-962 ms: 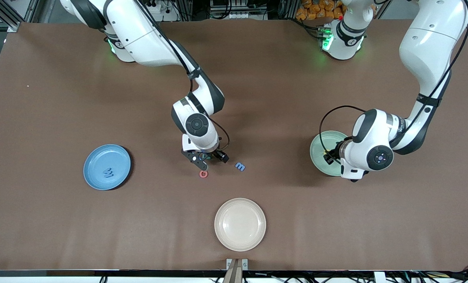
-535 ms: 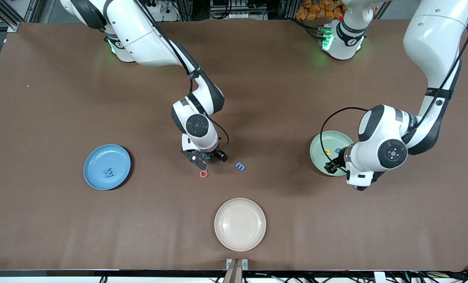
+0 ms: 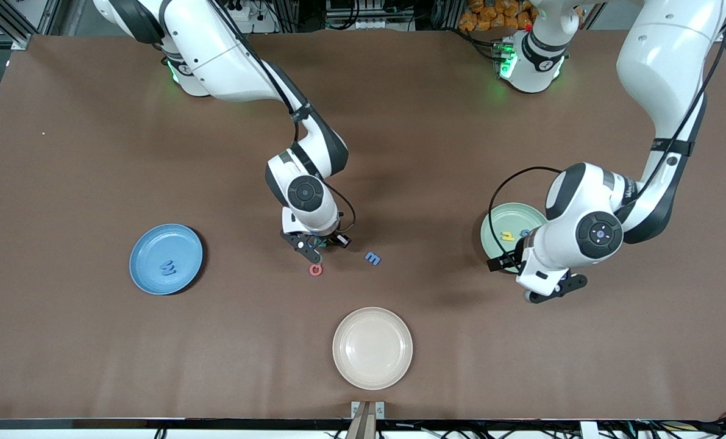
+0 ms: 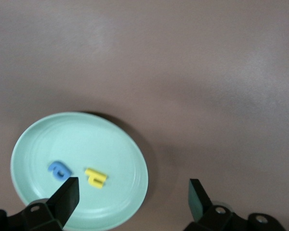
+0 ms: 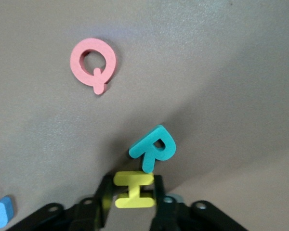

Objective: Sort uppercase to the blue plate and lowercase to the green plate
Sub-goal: 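Grasp the yellow H with the right gripper and lift it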

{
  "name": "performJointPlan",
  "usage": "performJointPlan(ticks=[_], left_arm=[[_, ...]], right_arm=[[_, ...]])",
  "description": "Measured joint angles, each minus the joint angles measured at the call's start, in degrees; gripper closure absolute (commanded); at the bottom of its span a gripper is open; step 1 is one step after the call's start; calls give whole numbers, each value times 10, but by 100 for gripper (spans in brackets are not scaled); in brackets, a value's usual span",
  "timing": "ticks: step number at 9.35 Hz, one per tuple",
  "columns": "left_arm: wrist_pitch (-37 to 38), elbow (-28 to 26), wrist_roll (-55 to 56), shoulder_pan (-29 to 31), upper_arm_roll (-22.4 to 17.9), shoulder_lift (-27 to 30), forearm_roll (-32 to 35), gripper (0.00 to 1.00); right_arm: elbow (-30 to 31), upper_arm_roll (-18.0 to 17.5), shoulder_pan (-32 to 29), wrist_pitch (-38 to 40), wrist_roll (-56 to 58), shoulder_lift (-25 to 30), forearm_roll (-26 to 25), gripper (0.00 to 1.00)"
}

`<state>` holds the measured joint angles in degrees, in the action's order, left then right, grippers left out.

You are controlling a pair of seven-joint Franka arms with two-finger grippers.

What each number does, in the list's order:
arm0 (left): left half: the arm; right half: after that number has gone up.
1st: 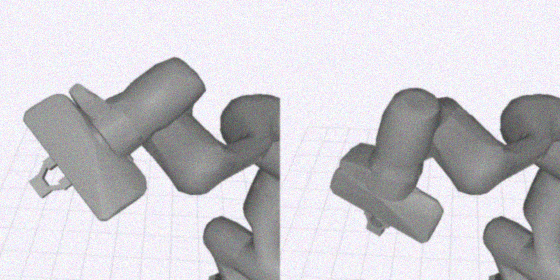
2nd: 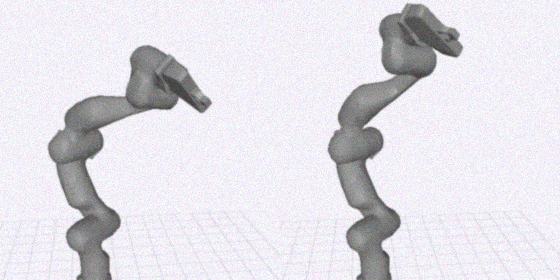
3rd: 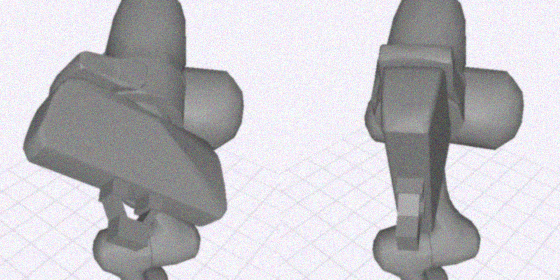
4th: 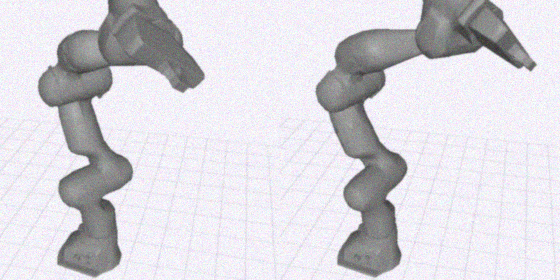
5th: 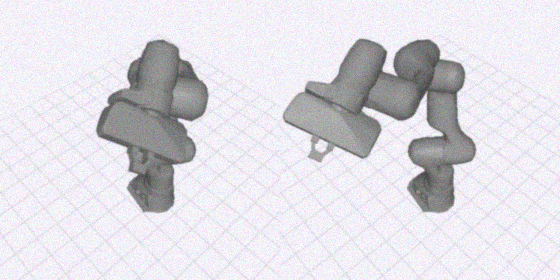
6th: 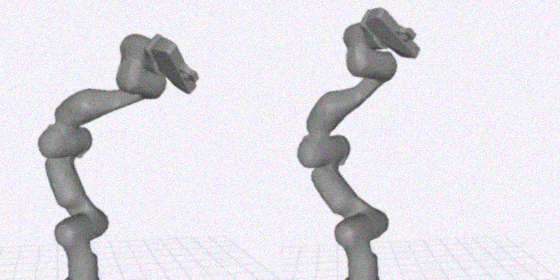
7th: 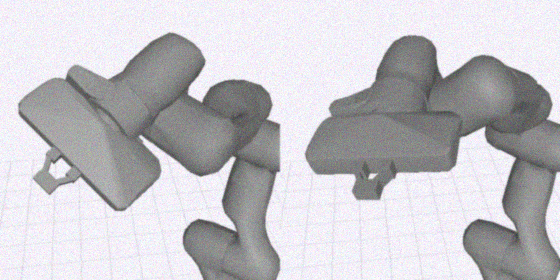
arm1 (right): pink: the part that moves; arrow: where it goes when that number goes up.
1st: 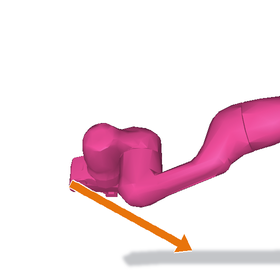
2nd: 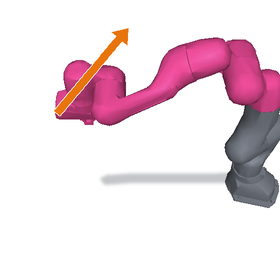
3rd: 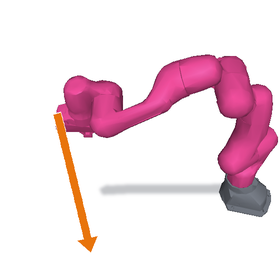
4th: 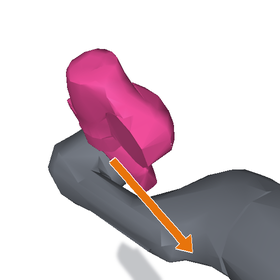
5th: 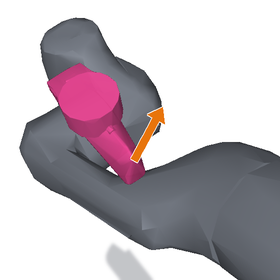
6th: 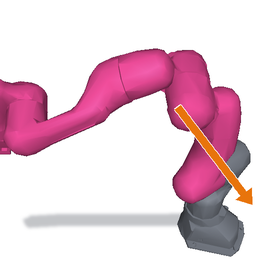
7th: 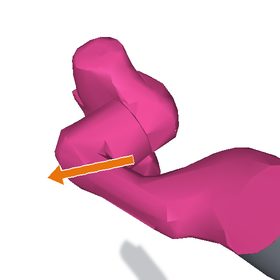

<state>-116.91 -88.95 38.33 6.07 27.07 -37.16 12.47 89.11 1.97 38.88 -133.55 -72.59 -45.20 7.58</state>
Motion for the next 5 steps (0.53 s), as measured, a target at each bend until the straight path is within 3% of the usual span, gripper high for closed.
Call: performJointPlan(ticks=[5], left_arm=[[-49, 1, -34, 0, -4, -46, 0, 0]], right_arm=[[0, 6, -4, 7, 7, 9, 0, 100]])
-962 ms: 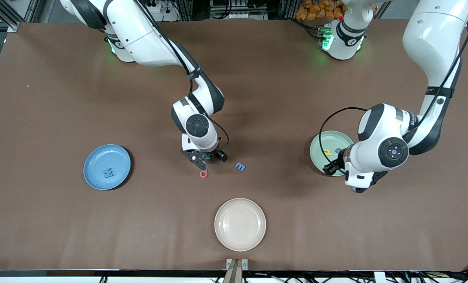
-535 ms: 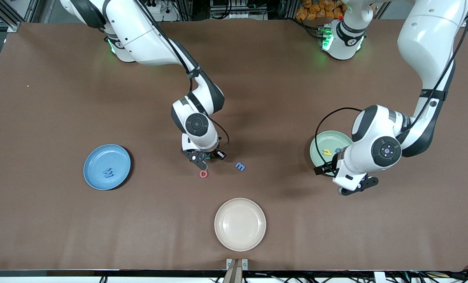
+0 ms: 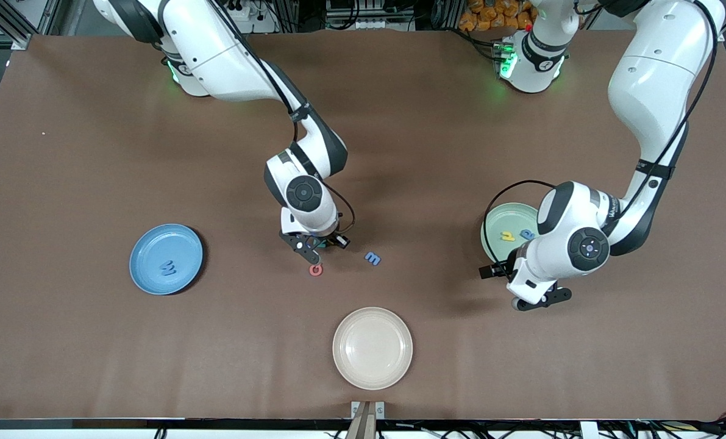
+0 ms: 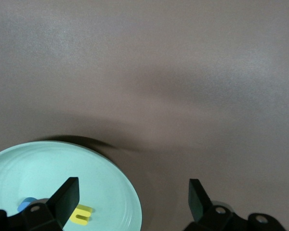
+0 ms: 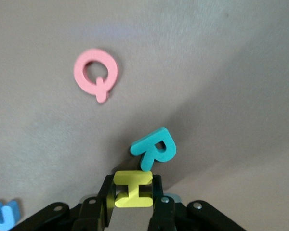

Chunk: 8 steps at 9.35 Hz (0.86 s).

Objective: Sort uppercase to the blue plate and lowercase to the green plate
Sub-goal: 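Grasp the yellow H with the right gripper and lift it, then place the yellow H on the blue plate while the left gripper reaches the E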

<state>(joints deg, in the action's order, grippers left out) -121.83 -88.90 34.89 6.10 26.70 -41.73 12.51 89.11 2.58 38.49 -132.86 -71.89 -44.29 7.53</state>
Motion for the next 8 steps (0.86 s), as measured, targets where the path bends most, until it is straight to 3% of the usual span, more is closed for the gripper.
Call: performJointPlan(ticks=[2, 5, 8], left_arm=[[-1, 0, 0, -5, 0, -1, 5, 0], [-3, 5, -2, -30, 3, 0, 84, 0], [-5, 10, -2, -86, 8, 0, 87, 0]], right_arm=[[0, 7, -29, 47, 63, 33, 0, 100], [1, 9, -94, 84, 179, 56, -5, 100], [1, 11, -156, 125, 297, 66, -25, 100]])
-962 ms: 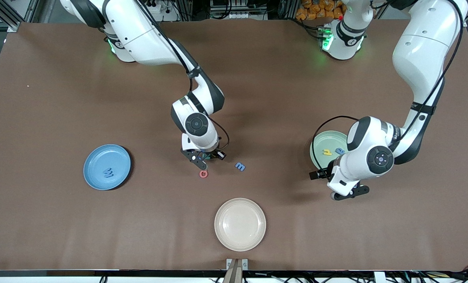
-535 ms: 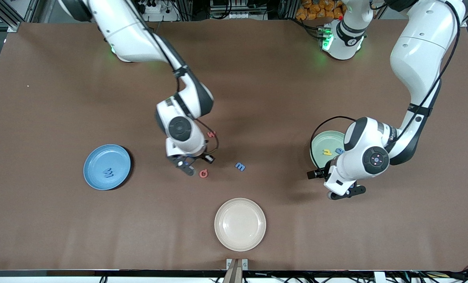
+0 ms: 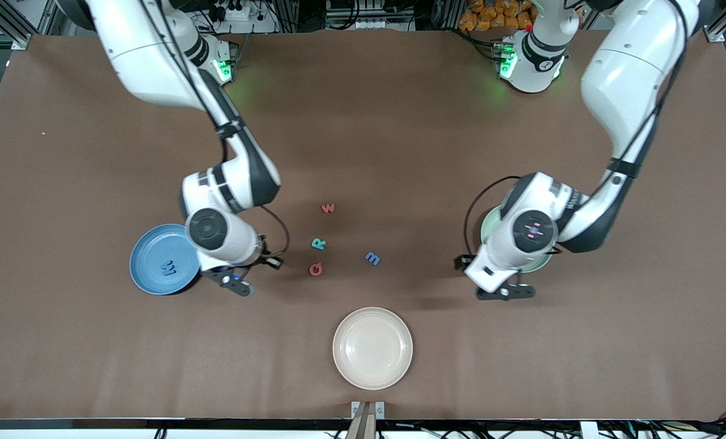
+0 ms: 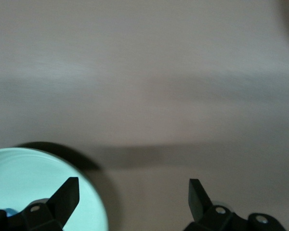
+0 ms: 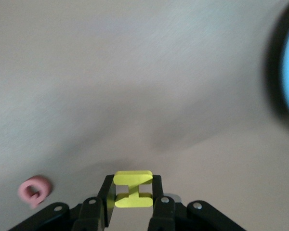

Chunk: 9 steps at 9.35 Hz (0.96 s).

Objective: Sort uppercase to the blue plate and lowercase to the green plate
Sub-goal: 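Place the yellow H on the blue plate while the left gripper reaches the E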

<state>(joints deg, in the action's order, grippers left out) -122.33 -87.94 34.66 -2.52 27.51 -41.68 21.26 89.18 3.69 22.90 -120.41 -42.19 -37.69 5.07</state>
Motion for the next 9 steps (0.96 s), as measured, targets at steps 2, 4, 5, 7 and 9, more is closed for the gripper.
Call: performJointPlan(ticks=[2, 4, 5, 7, 9], left_arm=[[0, 13, 1, -50, 0, 0, 0, 0], [-7, 16, 3, -88, 0, -2, 0, 0], [-19, 18, 7, -111, -2, -5, 0, 0], [-41, 21, 20, -140, -4, -20, 0, 0], [-78, 35, 37, -167, -8, -59, 0, 0]], right_arm=[[11, 1, -48, 19, 99, 18, -14, 100], [49, 2, -101, 20, 217, 47, -27, 100], [68, 2, -128, 20, 280, 61, -29, 100], [96, 2, -176, 19, 373, 75, -29, 100], [114, 2, -188, 15, 394, 75, -29, 0]])
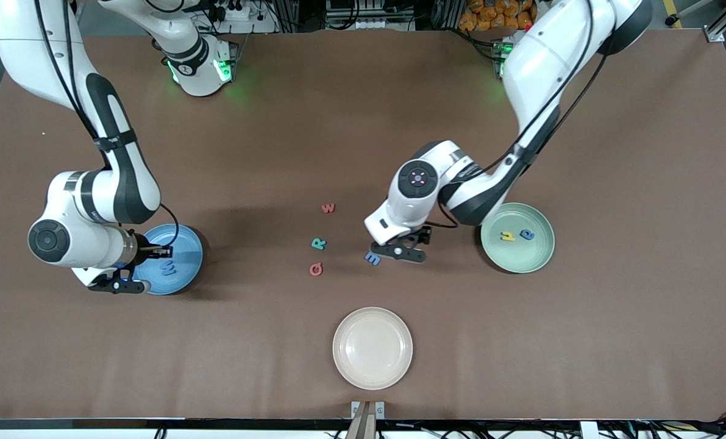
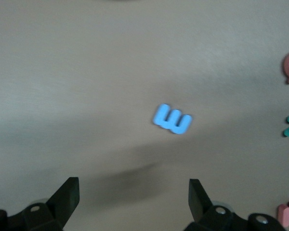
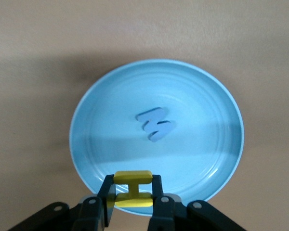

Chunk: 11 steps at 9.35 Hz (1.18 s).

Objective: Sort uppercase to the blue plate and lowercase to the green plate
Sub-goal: 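Place the yellow H on the blue plate while the left gripper reaches the E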

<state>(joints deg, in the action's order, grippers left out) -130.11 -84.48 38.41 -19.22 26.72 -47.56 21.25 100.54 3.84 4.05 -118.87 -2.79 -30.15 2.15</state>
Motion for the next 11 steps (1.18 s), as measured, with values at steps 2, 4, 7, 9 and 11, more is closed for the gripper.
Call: performJointPlan(ticks=[2, 4, 7, 9, 11], left_arm=[[-12, 27, 1, -40, -38, -28, 0, 0], [-22, 54, 2, -102, -103, -40, 0, 0], [-57, 70, 3, -116, -116, -40, 0, 14], [-59, 70, 3, -116, -121, -45, 0, 21], [-67, 70, 3, -116, -128, -55, 0, 26]], right_arm=[[4, -4, 0, 0, 0, 0, 0, 0], [5, -4, 0, -1, 0, 0, 0, 0], [5, -5, 0, -5, 0, 0, 0, 0], [5, -5, 0, -11, 0, 0, 0, 0], [5, -5, 0, -22, 0, 0, 0, 0]])
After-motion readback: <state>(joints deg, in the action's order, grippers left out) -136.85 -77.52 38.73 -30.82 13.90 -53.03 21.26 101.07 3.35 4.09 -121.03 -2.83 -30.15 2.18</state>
